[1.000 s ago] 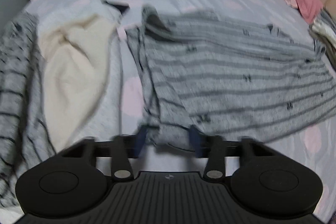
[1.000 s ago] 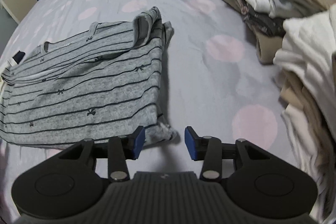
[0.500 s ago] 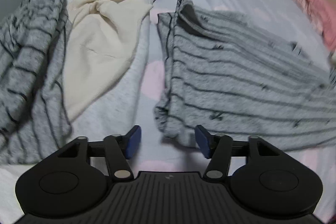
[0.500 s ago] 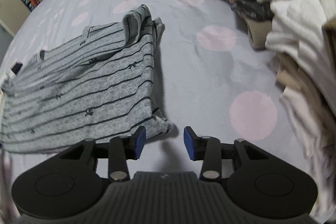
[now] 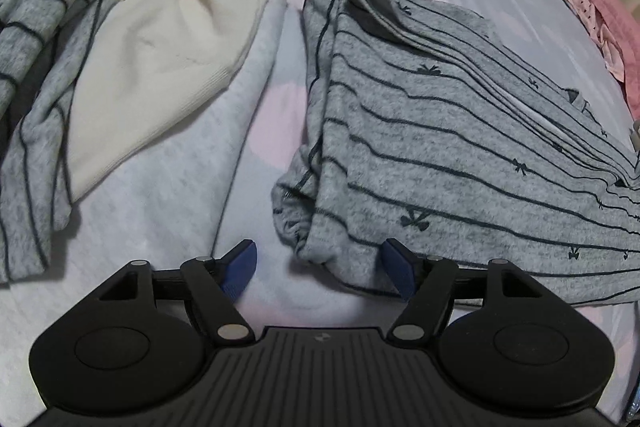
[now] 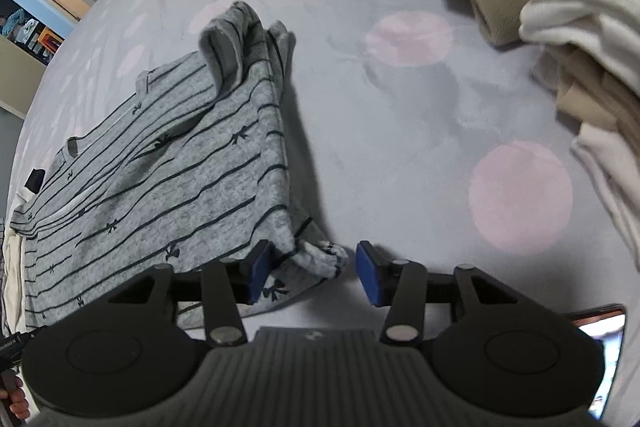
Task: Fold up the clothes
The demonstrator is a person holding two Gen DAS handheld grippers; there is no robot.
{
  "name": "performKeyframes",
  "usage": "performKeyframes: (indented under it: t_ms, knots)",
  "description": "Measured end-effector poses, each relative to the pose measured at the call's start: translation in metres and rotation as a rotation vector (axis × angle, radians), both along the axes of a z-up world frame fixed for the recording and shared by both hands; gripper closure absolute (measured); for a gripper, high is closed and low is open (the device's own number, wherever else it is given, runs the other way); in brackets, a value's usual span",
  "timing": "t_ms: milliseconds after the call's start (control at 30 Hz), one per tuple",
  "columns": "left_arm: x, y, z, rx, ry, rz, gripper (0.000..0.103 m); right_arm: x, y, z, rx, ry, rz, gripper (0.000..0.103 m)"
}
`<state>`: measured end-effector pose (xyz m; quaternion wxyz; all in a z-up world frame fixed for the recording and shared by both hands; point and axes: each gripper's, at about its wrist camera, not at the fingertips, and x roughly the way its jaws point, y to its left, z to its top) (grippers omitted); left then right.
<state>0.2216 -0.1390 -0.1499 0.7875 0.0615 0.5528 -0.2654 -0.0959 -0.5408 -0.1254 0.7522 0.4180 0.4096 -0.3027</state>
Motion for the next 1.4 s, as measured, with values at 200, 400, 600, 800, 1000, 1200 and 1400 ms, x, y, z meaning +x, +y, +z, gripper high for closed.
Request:
performKeyframes:
  t_ms: [200,400,600,800,1000,1200,1400]
  knots:
    - [0.002,0.000,0.010,-0.074,0.007,0.014,0.091,0.005,0.003,0.006,-0.043,0.037,0.008,0.093]
    - [-0.011,0.002,0.060,-0.065,-0.079,0.019,0.094,-0.006,0.008,0.046,-0.091,0.016,0.006,0.094]
    - [-0.043,0.027,0.095,-0.066,-0.074,-0.013,0.095,-0.030,0.030,0.080,-0.156,0.061,0.085,0.094]
    - [-0.083,0.055,0.106,-0.025,-0.039,-0.054,0.095,-0.069,0.059,0.082,-0.190,0.150,0.202,0.094]
    - [-0.129,0.076,0.088,0.094,-0.044,-0.131,0.095,-0.090,0.086,0.067,-0.185,0.227,0.325,0.094]
    - [-0.143,0.071,0.057,0.197,-0.053,-0.204,0.094,-0.072,0.113,0.036,-0.284,0.387,0.474,0.094]
    - [-0.136,0.076,0.044,0.264,-0.017,-0.198,0.080,-0.058,0.130,0.018,-0.381,0.492,0.576,0.091]
